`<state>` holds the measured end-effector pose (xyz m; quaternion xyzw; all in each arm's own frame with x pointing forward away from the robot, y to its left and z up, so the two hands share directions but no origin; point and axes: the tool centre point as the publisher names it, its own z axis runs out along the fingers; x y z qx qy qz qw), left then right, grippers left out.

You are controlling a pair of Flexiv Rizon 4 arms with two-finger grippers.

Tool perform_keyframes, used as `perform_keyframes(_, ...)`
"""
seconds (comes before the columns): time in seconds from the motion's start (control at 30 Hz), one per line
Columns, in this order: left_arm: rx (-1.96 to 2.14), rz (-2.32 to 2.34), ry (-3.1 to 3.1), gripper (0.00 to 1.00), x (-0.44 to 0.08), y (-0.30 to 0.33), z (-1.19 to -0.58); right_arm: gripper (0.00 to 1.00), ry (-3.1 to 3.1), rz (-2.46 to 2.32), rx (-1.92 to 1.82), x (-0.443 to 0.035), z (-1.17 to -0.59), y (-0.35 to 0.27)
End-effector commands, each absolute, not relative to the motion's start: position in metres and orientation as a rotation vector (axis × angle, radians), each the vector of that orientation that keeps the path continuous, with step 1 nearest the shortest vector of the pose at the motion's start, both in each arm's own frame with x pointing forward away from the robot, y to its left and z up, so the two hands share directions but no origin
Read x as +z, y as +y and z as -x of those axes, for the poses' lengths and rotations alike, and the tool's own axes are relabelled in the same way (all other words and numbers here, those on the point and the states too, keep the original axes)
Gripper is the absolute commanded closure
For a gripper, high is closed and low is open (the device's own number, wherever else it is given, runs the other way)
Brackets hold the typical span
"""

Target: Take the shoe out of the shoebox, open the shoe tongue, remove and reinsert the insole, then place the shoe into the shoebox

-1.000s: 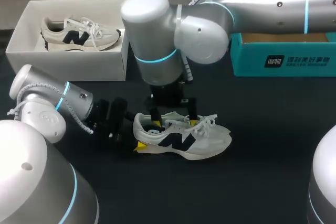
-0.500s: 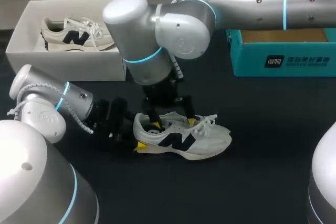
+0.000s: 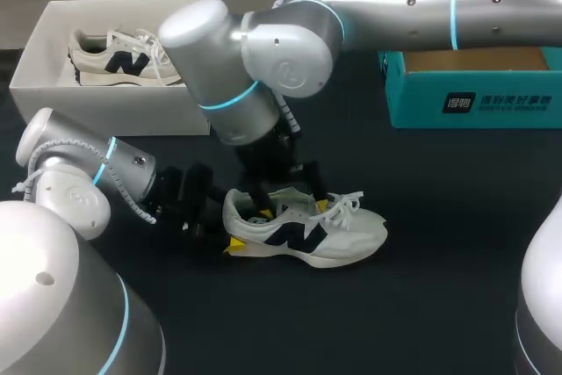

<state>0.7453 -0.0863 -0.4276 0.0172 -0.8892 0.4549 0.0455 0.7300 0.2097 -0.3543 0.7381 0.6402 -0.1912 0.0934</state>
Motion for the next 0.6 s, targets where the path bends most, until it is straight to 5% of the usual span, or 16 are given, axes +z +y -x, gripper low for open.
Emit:
perform_keyframes(0.03,1.386,-0.052,-2.716,1.0,-0.429,-0.086,-0.745,0.0,1.865,-2.203,-0.578,-0.352,-0.726,0.208)
perform_keyframes(0.17,1.386,-0.052,-2.716,1.0,-0.429,-0.086,-0.745,0.0,1.837,-2.214,-0.573,-0.345,-0.723,0.203)
perform_keyframes(0.3,1.386,-0.052,-2.716,1.0,-0.429,-0.086,-0.745,0.55,1.815,-2.232,-0.554,-0.34,-0.723,0.2)
perform_keyframes(0.33,1.386,-0.052,-2.716,1.0,-0.429,-0.086,-0.745,0.56,1.814,-2.234,-0.551,-0.339,-0.723,0.2)
perform_keyframes(0.47,1.386,-0.052,-2.716,1.0,-0.429,-0.086,-0.745,1.0,1.808,-2.258,-0.523,-0.336,-0.724,0.2)
perform_keyframes(0.6,1.386,-0.052,-2.716,1.0,-0.429,-0.086,-0.745,1.0,1.819,-2.286,-0.49,-0.334,-0.725,0.2)
